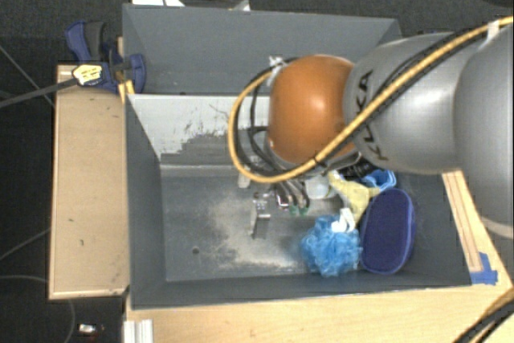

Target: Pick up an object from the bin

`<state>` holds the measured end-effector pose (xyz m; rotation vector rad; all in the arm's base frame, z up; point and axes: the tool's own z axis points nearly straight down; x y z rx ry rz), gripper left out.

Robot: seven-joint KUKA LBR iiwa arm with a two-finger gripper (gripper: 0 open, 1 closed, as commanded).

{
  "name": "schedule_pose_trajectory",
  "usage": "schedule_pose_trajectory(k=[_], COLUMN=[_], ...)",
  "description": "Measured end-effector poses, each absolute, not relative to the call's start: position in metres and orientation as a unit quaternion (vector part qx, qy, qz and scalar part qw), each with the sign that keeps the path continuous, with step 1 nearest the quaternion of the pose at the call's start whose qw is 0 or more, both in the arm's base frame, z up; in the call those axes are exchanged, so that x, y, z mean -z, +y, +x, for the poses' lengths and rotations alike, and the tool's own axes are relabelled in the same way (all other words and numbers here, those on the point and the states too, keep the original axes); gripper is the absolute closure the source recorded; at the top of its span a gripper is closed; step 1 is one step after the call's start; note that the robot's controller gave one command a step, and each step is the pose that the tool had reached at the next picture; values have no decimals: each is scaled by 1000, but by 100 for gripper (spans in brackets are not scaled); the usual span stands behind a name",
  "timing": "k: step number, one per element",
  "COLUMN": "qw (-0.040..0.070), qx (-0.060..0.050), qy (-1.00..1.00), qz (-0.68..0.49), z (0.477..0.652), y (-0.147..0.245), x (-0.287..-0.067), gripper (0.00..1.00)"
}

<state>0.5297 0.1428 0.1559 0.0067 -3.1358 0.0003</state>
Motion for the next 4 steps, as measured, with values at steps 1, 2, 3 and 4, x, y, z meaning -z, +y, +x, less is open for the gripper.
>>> schedule_pose_trajectory(k=[1,2,3,4], qw=[-1,-2,-1,-3], qx=[1,1,2,1], qy=[-1000,-1000,-993,-991], qz=[0,-21,122,135], z=[532,583,543,540], y=[142,84,60,29], x=[-160,-151,-147,-134], gripper=[0,0,0,0])
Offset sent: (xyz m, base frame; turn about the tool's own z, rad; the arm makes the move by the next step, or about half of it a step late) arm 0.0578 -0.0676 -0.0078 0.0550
